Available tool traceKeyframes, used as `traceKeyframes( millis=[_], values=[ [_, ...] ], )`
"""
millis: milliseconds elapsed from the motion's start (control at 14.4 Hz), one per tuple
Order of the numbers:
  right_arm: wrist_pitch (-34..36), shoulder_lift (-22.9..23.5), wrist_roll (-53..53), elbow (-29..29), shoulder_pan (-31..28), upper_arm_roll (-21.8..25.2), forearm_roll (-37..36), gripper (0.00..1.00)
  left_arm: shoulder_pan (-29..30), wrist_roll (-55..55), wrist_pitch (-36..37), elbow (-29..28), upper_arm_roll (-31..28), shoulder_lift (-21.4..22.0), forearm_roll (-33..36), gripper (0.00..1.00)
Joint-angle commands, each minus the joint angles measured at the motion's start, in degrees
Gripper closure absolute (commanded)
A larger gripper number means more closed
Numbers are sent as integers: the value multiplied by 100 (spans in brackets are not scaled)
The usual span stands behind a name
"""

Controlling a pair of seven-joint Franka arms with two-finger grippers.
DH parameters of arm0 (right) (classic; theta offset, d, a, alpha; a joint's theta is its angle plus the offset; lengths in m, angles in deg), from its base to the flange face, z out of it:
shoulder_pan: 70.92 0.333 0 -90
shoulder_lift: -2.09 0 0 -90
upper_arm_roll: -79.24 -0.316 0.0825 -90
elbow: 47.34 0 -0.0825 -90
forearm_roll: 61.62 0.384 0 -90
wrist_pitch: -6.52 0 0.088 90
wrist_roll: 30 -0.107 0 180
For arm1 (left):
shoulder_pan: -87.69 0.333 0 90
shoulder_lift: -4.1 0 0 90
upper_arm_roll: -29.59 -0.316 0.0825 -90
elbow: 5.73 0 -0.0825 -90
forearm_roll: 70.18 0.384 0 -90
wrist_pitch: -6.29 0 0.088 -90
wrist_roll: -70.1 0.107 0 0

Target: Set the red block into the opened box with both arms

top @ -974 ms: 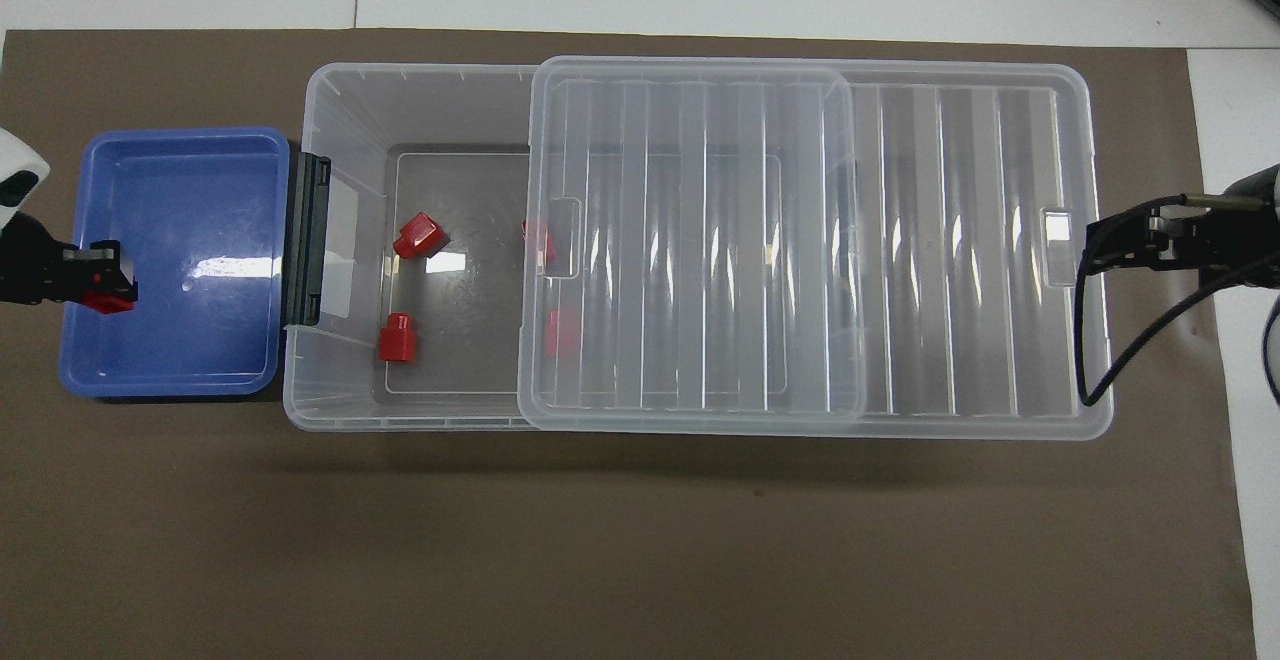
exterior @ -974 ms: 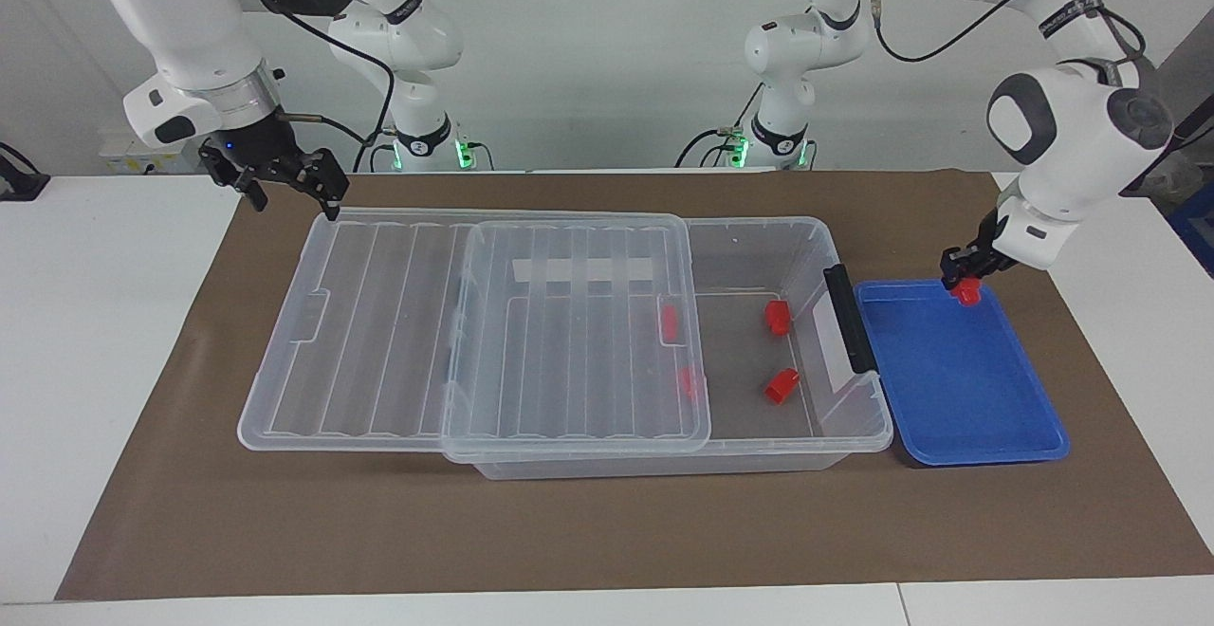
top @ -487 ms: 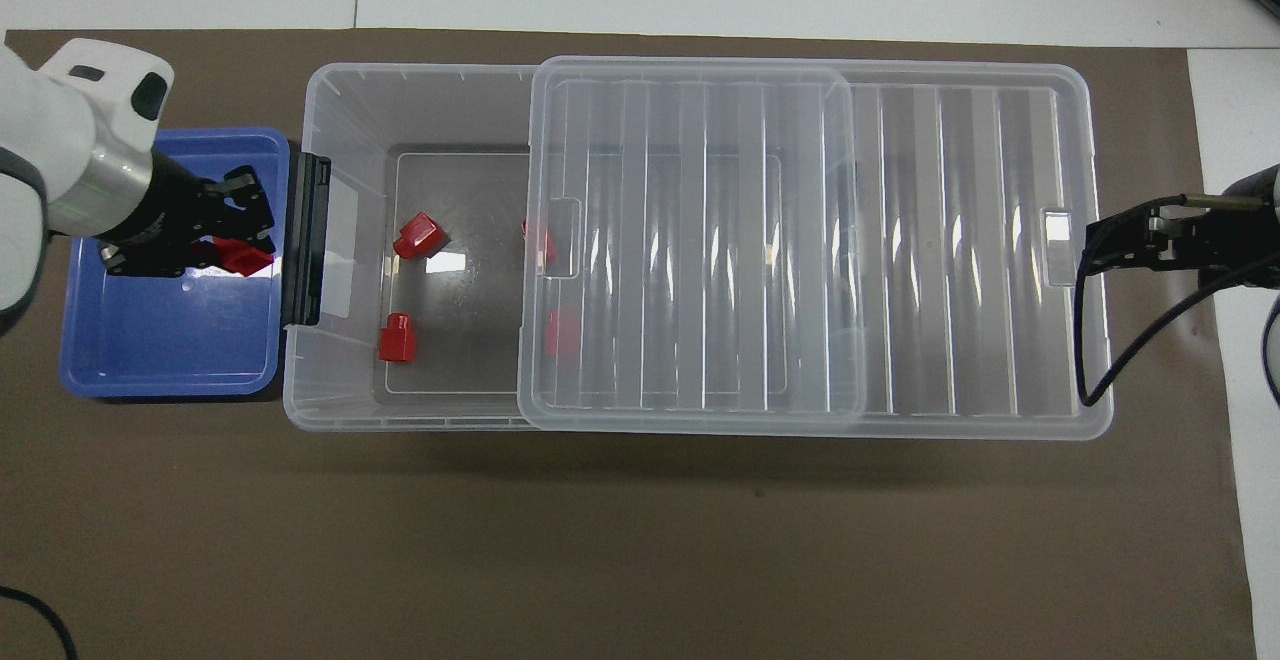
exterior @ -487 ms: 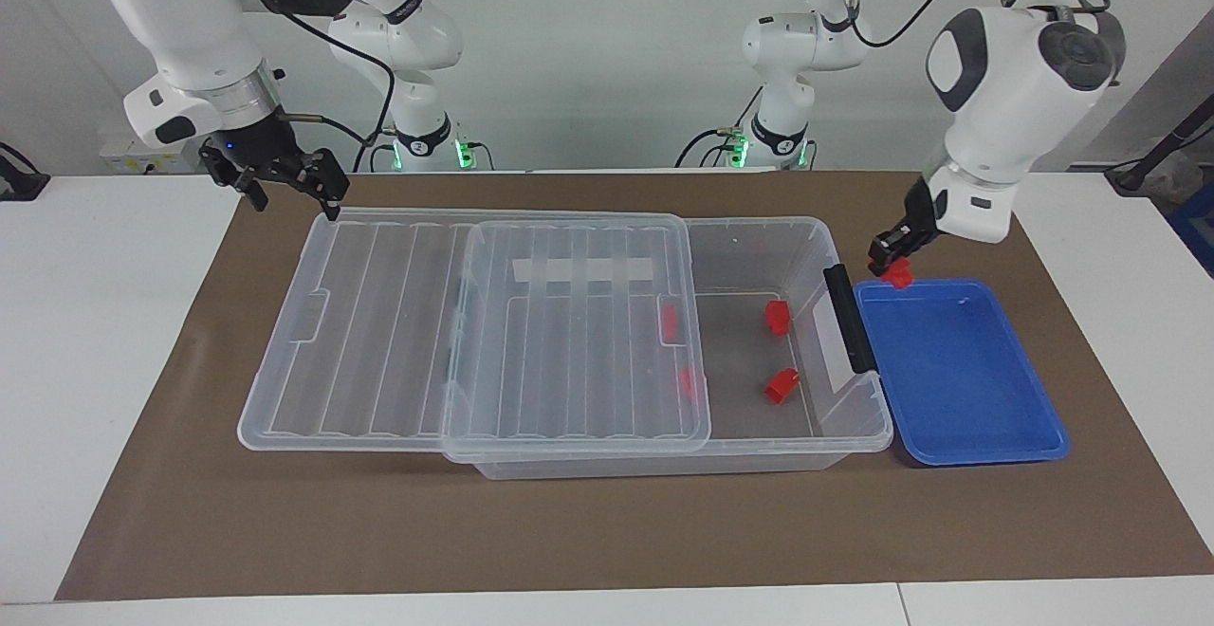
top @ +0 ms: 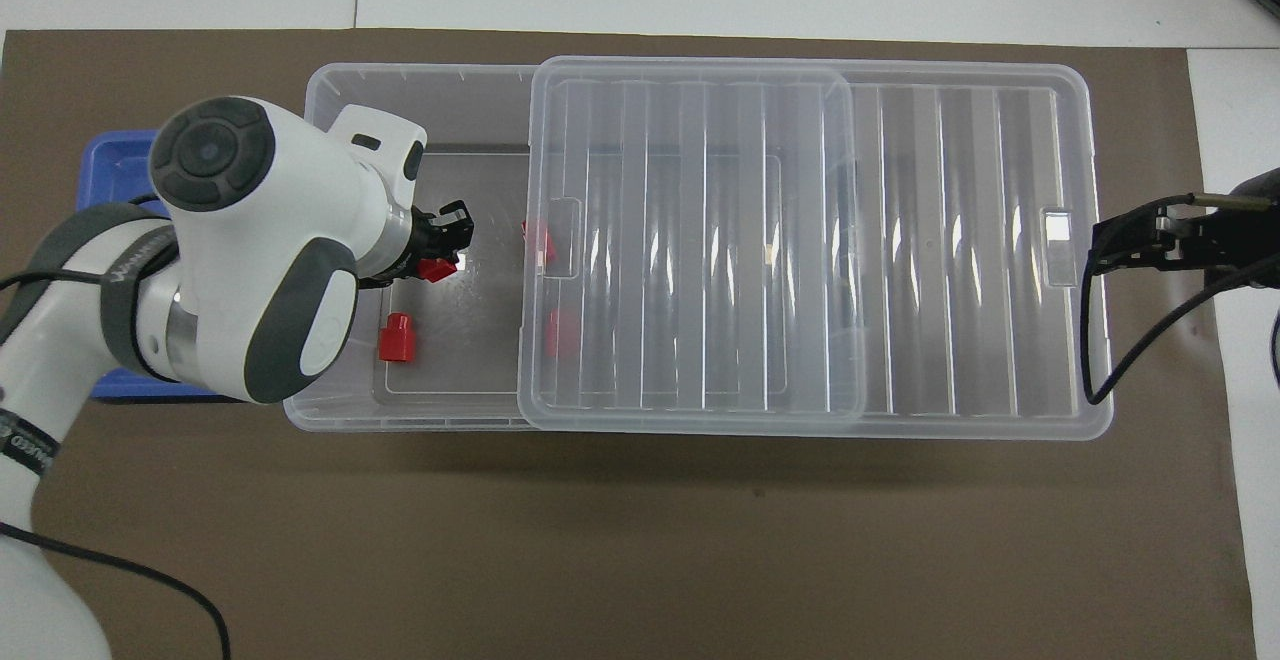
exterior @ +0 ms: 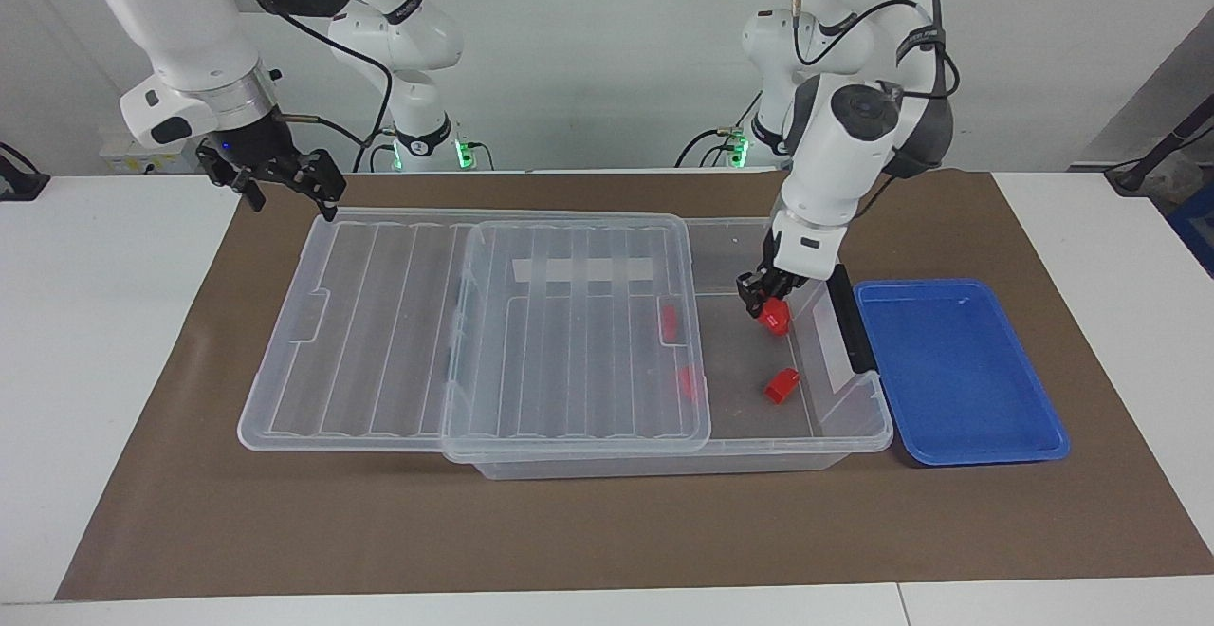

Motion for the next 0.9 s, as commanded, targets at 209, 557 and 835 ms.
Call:
traceKeyframes(
  millis=[209, 557, 835],
  values=[
    [-542, -156, -41, -388, -165, -2, 132, 8, -279, -46, -946, -193, -102, -776, 582, 100],
    [-1482, -410, 64, -1213, -340, 7, 123, 100, -244, -20, -1527, -631, -110, -838, 688, 100],
    [-2511, -648, 504, -1953, -604, 7, 123, 100, -279, -46, -1581, -781, -110, -829, 697, 100]
  ],
)
